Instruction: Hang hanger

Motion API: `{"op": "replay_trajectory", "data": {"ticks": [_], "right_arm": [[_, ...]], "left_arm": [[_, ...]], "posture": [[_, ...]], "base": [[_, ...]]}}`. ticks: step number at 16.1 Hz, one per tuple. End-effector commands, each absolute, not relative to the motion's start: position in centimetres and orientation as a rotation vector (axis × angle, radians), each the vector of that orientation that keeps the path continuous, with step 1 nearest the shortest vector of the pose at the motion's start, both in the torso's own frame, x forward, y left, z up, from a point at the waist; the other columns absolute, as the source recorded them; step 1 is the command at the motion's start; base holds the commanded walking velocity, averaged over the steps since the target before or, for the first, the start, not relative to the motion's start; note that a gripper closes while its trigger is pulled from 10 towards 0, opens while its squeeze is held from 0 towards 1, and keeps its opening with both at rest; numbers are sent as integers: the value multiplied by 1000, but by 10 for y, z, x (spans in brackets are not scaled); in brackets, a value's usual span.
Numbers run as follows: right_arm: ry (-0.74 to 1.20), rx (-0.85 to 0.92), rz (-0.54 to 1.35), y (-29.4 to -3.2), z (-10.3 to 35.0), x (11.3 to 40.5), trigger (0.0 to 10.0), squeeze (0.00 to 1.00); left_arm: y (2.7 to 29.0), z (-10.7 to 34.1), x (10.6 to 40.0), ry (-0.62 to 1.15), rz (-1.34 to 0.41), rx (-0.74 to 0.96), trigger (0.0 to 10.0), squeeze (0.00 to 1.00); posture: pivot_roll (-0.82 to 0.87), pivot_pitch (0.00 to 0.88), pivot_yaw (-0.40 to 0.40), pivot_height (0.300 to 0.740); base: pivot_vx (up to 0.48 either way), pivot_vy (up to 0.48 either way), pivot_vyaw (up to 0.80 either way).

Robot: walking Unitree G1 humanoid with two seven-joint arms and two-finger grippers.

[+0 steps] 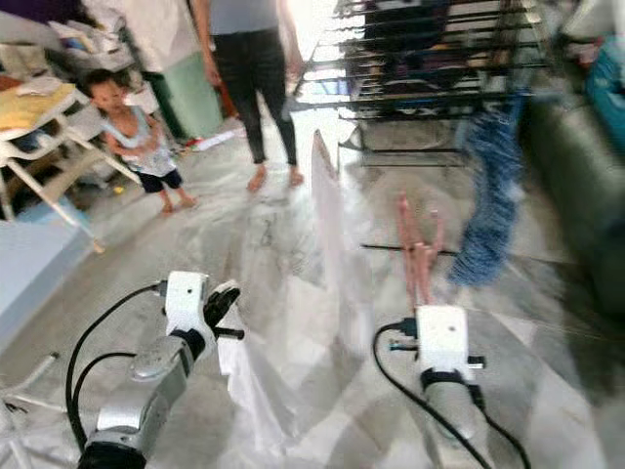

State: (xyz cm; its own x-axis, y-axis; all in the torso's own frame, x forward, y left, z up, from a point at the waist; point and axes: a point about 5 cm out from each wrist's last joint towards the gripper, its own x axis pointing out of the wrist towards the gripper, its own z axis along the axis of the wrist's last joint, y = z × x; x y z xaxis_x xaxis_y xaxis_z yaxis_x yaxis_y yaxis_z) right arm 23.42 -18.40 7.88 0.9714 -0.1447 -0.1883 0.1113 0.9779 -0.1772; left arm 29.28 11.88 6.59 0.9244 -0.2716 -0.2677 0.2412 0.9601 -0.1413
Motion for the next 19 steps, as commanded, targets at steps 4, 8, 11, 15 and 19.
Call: {"op": "replay_trajectory", "data": {"ticks": [4,8,11,15,19], "right_arm": [[157,-158,-74,-170,87,237,10000,0],[139,-165,-35,-166,90,238,10000,0],[130,-154,-3,-159,91,240,10000,0],[133,-158,24,-156,90,243,10000,0],[131,-160,31,-156,91,245,10000,0]], "left_arm": [[131,67,293,281,-226,-102,10000,0],[129,70,295,249,-252,-110,10000,0],[123,75,297,229,-266,-115,10000,0],[129,73,298,228,-223,-109,10000,0],[129,72,298,227,-220,-106,10000,0]], "posture": [[-169,23,162,740],[-172,24,163,740],[-172,26,164,740],[-164,26,156,740],[-158,23,146,740]], "base": [[-74,0,0],[0,0,536],[0,0,800],[0,0,800],[0,0,800]]}}
